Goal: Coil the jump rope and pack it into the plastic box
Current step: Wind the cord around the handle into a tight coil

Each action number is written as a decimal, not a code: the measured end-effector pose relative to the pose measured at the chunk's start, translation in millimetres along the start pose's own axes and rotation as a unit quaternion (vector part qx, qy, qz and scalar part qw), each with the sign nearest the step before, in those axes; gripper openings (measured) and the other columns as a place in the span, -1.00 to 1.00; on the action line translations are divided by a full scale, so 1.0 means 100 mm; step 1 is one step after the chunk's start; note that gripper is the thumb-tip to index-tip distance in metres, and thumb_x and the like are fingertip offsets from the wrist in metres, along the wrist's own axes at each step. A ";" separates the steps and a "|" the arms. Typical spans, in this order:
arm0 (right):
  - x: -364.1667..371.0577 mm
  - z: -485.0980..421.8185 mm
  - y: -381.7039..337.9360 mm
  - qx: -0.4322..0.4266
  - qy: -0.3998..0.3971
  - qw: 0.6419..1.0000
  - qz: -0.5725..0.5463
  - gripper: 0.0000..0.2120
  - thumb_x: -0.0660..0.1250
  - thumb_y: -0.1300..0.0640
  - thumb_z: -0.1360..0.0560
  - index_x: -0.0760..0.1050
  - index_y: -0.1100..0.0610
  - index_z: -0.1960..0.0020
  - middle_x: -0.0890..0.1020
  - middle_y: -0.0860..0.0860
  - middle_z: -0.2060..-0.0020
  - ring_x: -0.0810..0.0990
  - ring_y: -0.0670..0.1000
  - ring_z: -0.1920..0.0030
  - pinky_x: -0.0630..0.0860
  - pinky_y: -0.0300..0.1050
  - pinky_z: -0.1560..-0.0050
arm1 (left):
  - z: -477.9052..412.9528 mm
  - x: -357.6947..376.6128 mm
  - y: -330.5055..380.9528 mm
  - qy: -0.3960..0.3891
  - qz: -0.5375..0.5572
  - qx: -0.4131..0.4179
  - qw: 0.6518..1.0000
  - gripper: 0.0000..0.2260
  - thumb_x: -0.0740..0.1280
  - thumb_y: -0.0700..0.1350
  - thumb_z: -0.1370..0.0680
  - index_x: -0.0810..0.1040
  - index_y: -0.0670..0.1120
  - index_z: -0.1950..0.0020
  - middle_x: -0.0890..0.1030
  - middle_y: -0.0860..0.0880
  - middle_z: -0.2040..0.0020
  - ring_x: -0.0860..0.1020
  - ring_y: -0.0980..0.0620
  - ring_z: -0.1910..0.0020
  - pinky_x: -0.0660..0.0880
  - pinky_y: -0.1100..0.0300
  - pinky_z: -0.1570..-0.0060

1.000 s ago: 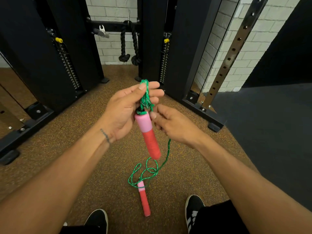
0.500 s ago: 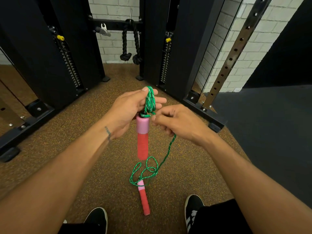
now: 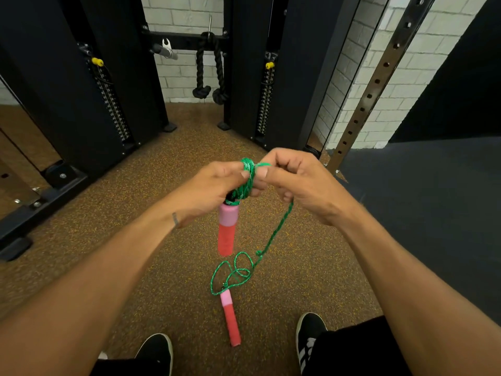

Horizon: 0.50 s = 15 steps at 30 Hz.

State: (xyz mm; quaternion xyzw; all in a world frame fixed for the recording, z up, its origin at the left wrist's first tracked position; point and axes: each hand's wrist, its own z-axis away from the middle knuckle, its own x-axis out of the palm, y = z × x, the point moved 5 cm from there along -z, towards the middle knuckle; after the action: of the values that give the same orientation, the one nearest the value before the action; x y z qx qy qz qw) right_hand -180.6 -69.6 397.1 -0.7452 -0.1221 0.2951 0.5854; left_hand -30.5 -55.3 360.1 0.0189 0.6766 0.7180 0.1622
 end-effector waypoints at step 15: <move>-0.21 -0.10 0.29 0.104 0.119 0.987 -0.005 -0.79 0.25 0.05 -0.64 0.55 0.05 0.13 0.41 -0.22 0.57 0.32 -0.20 0.56 0.23 -0.34 0.46 | 0.07 0.20 0.10 -0.097 0.096 0.008 0.991 -0.65 0.24 -0.05 -0.55 0.56 -0.15 -0.28 0.72 -0.10 -0.06 0.63 0.10 0.08 0.53 0.29 -0.01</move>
State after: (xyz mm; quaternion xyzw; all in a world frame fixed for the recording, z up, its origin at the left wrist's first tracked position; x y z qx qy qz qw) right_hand -196.6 -97.5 377.0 -0.7090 -0.0243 0.2127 0.6719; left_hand -49.8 -43.3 366.5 0.1546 0.6583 0.7196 0.1578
